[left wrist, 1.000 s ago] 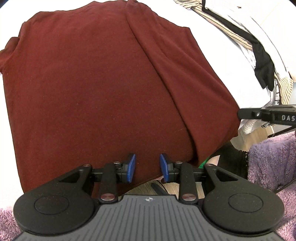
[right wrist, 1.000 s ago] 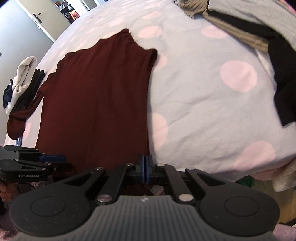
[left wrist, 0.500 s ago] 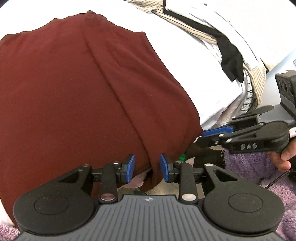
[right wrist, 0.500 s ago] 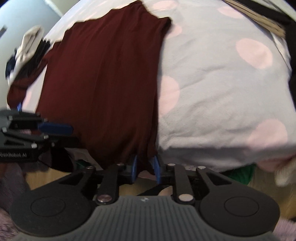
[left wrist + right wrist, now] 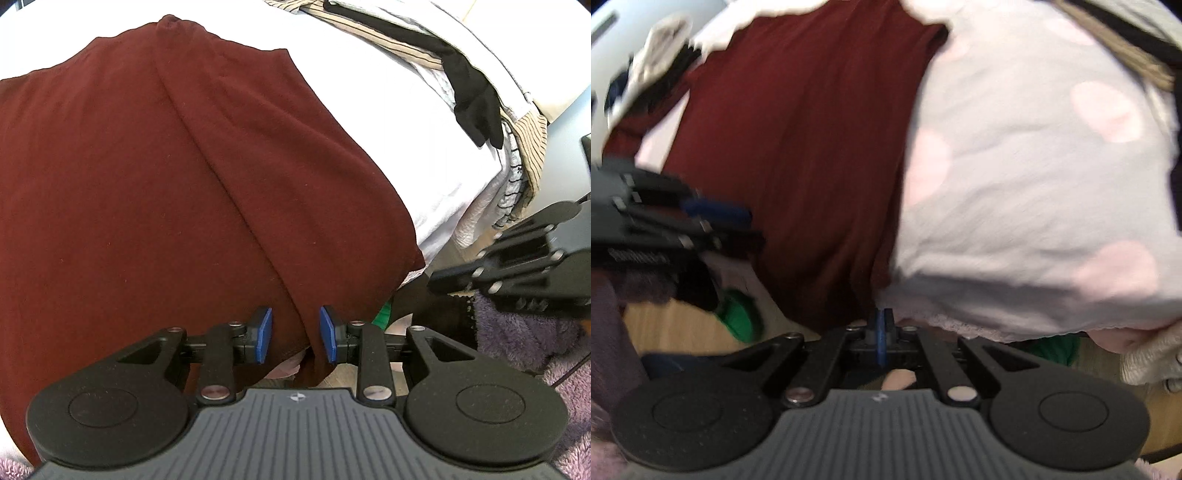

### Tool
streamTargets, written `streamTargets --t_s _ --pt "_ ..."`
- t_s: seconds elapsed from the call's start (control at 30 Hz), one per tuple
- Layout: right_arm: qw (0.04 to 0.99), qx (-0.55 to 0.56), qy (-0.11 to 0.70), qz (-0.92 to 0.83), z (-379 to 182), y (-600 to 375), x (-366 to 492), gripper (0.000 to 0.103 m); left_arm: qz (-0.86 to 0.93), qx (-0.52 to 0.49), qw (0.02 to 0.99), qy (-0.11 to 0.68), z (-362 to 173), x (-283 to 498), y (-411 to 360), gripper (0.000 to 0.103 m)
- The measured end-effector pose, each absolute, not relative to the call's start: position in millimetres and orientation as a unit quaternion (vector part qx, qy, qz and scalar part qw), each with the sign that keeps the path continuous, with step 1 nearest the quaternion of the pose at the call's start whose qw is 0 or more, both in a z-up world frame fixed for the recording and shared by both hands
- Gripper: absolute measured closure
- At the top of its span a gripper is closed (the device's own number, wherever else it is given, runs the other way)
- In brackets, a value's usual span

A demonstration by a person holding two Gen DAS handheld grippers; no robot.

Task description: Fold clothes

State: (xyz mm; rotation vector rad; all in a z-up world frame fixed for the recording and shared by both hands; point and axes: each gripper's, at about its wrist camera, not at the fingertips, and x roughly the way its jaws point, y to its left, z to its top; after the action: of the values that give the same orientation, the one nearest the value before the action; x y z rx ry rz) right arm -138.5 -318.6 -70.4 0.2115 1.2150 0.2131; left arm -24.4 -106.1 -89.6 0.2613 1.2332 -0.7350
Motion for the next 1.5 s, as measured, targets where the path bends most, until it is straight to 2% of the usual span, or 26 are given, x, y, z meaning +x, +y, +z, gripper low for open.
streamTargets --t_s 0.03,0.07,0.13,0.17,0.33,0.4,0.47,0.5,0.73,0.93,1.0,1.33,1.4,1.5 --pt "0.813 0.101 0.565 0.099 -70.9 -319.9 -137.8 0.102 -0.336 0.12 0.745 0.564 -89.4 -24.4 -106.5 0.076" --pt "0.815 0.1 0.562 0.102 -73.3 -319.6 -136.8 0.098 -0.336 0.12 0.744 0.565 -89.1 -24.5 -106.5 0.076" --pt "0.815 0.099 0.56 0.114 -81.3 -316.8 -134.8 0.083 -0.336 0.12 0.744 0.565 -88.5 -25.1 -105.7 0.076" --pt "0.815 0.094 0.56 0.119 -84.9 -314.6 -133.5 0.068 -0.336 0.119 0.744 0.565 -88.4 -25.4 -105.5 0.076" --pt "0.821 0.063 0.55 0.138 -97.4 -308.4 -129.1 0.075 -0.334 0.119 0.745 0.565 -87.7 -27.0 -104.6 0.076" --pt "0.82 0.069 0.55 0.146 -98.8 -309.7 -126.0 0.092 -0.335 0.118 0.745 0.565 -87.3 -27.2 -103.6 0.076" --pt "0.814 0.074 0.556 0.151 -99.7 -311.2 -123.6 0.1 -0.335 0.117 0.744 0.566 -87.0 -27.1 -102.4 0.077" --pt "0.809 0.068 0.565 0.145 -98.4 -311.7 -125.2 0.101 -0.334 0.117 0.744 0.566 -86.8 -27.0 -102.1 0.077" --pt "0.804 0.095 0.575 0.119 -65.7 -329.5 -146.8 0.101 -0.331 0.124 0.743 0.568 -85.2 -27.6 -103.7 0.079" --pt "0.785 0.086 0.604 0.106 -84.9 -315.4 -133.3 0.101 -0.331 0.13 0.743 0.566 -84.0 -29.0 -104.4 0.079" --pt "0.784 0.078 0.609 0.089 -82.9 -322.9 -136.1 0.094 -0.331 0.123 0.745 0.566 -81.7 -29.6 -102.2 0.079" --pt "0.844 0.064 0.53 0.038 -23.1 -344.3 -95.3 0.092 -0.296 0.06 0.784 0.542 -45.6 5.7 -70.3 0.078" --pt "0.849 0.059 0.524 0.041 -19.3 -341.7 -77.7 0.08 -0.293 0.051 0.795 0.528 -36.2 22.1 -68.5 0.079" --pt "0.854 0.051 0.515 0.047 -14.2 -341.1 -50.7 0.079 -0.296 0.04 0.806 0.512 -26.4 51.2 -70.9 0.078"
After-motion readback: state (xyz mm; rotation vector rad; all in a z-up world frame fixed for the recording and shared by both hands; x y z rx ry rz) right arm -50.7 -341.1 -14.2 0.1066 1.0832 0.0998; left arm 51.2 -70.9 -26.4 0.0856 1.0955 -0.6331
